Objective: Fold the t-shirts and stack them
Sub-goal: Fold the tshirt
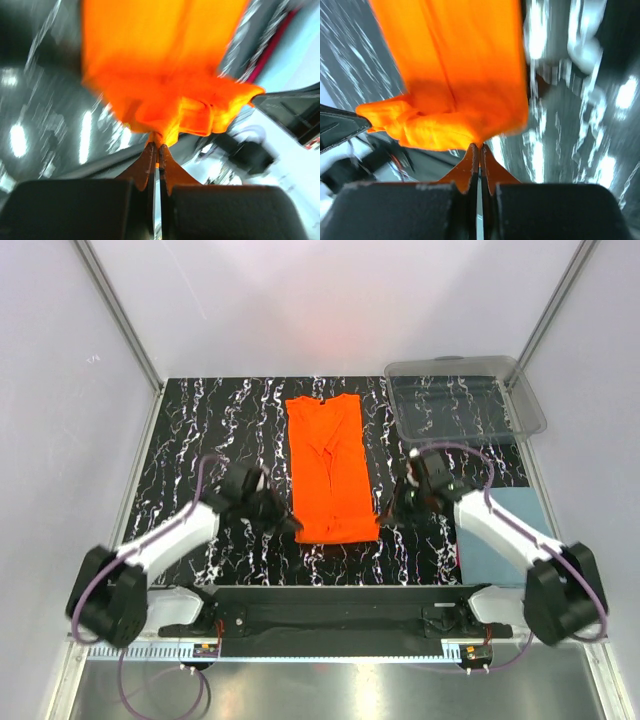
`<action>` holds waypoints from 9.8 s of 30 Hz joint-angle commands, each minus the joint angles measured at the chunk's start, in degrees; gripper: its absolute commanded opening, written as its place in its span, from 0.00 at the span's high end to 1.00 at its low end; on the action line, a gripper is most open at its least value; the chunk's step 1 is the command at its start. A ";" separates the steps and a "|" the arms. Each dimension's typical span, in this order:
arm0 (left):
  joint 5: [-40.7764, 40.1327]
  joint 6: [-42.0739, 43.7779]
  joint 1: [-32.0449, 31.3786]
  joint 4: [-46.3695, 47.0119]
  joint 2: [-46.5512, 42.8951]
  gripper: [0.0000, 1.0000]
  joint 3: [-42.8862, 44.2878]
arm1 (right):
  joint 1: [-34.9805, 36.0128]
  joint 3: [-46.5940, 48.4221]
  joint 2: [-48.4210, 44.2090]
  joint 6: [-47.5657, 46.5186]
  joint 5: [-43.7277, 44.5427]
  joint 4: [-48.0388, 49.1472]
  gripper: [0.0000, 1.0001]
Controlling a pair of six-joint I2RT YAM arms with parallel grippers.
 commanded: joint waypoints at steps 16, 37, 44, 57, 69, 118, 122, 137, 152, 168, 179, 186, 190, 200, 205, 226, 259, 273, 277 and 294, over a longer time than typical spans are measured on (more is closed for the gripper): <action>4.56 16.27 15.72 -2.73 41.03 1.00 41.30 | -12.26 50.04 44.82 -14.71 -11.09 -7.44 1.00; 4.65 15.58 18.45 -2.90 51.32 1.00 49.93 | -14.37 63.58 59.15 -17.70 -15.49 -9.81 0.99; 4.14 18.38 19.94 -5.18 54.66 0.76 57.38 | -15.16 71.11 62.76 -19.27 -13.56 -13.22 0.75; -3.71 32.21 12.92 -5.13 28.13 0.64 41.16 | -12.71 69.77 49.51 -23.33 -1.01 -19.15 0.54; -5.45 21.03 5.53 7.65 36.90 0.60 35.33 | 2.41 49.87 46.94 -13.30 17.28 -8.06 0.51; 10.98 24.62 9.75 9.22 31.54 0.68 27.25 | -1.71 35.04 36.92 -15.60 -16.28 4.22 0.85; 10.54 25.59 9.75 10.02 35.57 0.74 28.65 | -1.80 34.49 40.69 -14.18 -19.96 7.68 0.89; 8.08 26.99 10.71 10.46 39.02 0.74 21.28 | -4.43 30.72 46.07 -15.41 -14.97 7.85 0.92; 5.18 34.03 12.21 9.40 40.42 0.74 15.48 | -12.96 20.17 38.69 -21.21 -6.79 6.36 0.91; 6.85 26.75 10.28 14.32 33.05 0.75 -1.65 | -12.96 4.27 31.14 -18.05 -11.62 12.33 0.89; -0.18 14.09 5.09 3.27 -5.59 0.59 -16.08 | -9.10 -14.19 -2.40 -0.68 -12.69 7.35 0.59; -2.64 -0.40 3.86 -4.39 -29.08 0.28 -18.70 | -6.82 -23.25 -19.93 12.97 -10.05 6.18 0.43; -6.41 -11.29 2.98 -8.17 -38.47 0.34 -22.66 | -4.71 -27.73 -24.68 21.38 -7.94 6.97 0.41; -16.27 -22.92 1.92 -7.30 -40.18 0.40 -29.52 | 9.68 -29.41 -13.11 36.79 2.87 22.16 0.40; -14.95 -25.11 1.92 -5.10 -40.52 0.40 -33.56 | 16.47 -29.74 -9.13 45.03 11.39 27.27 0.41; -13.98 -26.08 -0.36 -9.76 -27.07 0.48 -28.73 | 23.42 -34.15 -6.05 59.46 22.83 31.32 0.50; -19.87 -27.41 -0.80 -4.92 -24.18 1.00 -29.53 | 23.42 -32.92 1.24 58.25 21.86 34.57 0.88; -15.48 -20.73 -0.80 -8.88 -32.60 1.00 -24.08 | 24.04 -23.17 -2.10 40.93 11.14 27.37 1.00; -13.72 -20.29 -0.71 -11.41 -37.79 1.00 -23.90 | 25.18 -21.76 -4.56 40.92 11.05 24.38 1.00; -10.20 -21.16 -0.71 -33.36 -61.70 1.00 -14.07 | 37.40 -16.13 -13.26 42.59 12.55 14.45 1.00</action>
